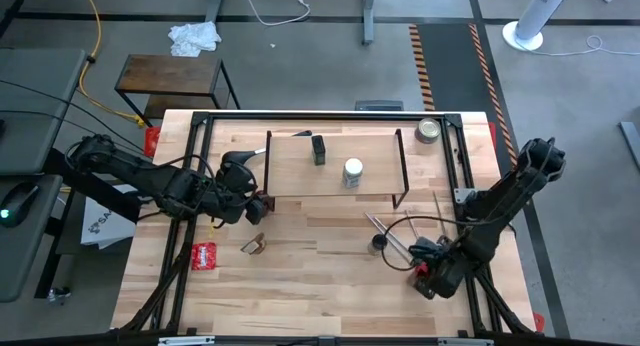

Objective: Shelf spices
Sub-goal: Remove the red seasoning can from the shelf, then remove the black seasoning can from the shelf

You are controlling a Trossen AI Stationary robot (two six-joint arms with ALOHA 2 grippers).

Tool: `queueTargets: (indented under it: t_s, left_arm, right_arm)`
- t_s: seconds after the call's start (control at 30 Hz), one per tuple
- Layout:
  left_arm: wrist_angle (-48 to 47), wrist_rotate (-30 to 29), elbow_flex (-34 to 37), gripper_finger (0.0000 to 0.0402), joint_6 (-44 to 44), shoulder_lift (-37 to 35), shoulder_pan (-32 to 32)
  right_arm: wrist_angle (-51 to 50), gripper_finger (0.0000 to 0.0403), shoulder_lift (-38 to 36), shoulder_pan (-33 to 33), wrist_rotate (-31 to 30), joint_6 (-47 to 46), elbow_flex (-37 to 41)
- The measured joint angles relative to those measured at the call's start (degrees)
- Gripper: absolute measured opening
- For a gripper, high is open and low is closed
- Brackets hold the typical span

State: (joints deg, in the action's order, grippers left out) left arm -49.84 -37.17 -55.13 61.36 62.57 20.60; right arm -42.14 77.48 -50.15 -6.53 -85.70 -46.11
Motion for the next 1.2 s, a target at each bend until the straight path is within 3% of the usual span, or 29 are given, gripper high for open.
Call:
queueTargets:
  t_s: [0.33,0.57,0.77,0.87,1.07,1.2]
  left_arm:
    - [0.0,-1.6,0.0,0.023,0.0,0.0,0.0]
    - [0.8,-1.5,-0.4,0.023,-0.1,0.0,0.0]
    - [4.7,-1.1,-5.4,0.023,-8.3,0.0,-1.8]
    - [7.3,1.2,-10.2,0.023,-17.6,0.3,-6.0]
    - [6.5,13.7,-22.5,0.023,-41.0,6.7,-21.1]
    - [7.4,22.6,-29.0,0.0229,-35.2,13.5,-32.1]
  right_arm:
    - [1.5,0.0207,2.3,0.8,1.2,22.2,-0.1]
    - [1.7,0.0335,2.6,1.3,6.6,22.6,0.1]
    - [1.3,0.0368,1.0,3.4,14.7,21.1,0.1]
    - [0.5,0.0369,-1.4,4.2,15.6,21.1,0.1]
    - [-5.3,0.037,-7.9,5.3,12.9,18.3,0.1]
    - [-9.9,0.0371,-12.2,6.4,8.2,13.9,0.0]
